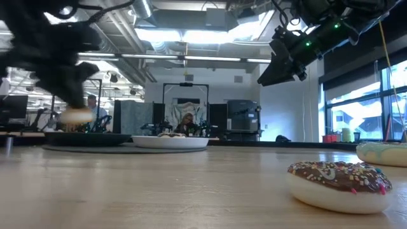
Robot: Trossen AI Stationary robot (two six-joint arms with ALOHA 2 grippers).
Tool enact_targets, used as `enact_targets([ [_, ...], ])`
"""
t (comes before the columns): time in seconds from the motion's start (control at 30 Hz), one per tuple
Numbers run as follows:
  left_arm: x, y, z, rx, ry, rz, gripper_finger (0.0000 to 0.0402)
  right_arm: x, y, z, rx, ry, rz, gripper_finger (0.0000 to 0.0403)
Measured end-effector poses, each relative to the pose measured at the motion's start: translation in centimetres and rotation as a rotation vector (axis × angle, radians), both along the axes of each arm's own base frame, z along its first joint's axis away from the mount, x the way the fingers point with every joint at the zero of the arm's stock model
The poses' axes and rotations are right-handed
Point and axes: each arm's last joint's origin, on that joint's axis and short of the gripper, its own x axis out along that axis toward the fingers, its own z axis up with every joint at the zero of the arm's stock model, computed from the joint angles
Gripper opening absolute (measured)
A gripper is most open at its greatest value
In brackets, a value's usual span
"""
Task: Pick & Place donuts
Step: Put the small orange donut on the black plate
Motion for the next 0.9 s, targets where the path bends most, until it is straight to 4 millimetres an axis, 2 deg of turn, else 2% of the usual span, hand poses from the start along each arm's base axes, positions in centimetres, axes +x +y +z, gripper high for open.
enact_targets([
  [0.2,-2.5,4.5,2.0,0.112,-0.152,0.504,0.0007,0.0,0.0,0.0,-0.018,0.013,0.011,0.0136],
  [0.3,-3.6,6.0,2.3,0.123,-0.174,0.677,0.0008,-0.1,-0.2,0.0,-0.019,0.014,0.004,0.0136],
  [0.5,-4.2,8.3,2.2,0.135,-0.155,0.866,0.0009,-0.2,-0.6,0.0,-0.035,0.025,-0.005,0.0136],
  [0.67,-4.3,10.0,1.8,0.046,-0.164,0.989,0.0009,-0.2,-0.6,0.0,-0.036,0.026,-0.005,0.0136],
  [0.9,-4.3,12.3,-0.1,-0.025,-0.19,1.072,0.001,-0.2,-0.6,0.0,-0.038,0.027,-0.004,0.0136],
])
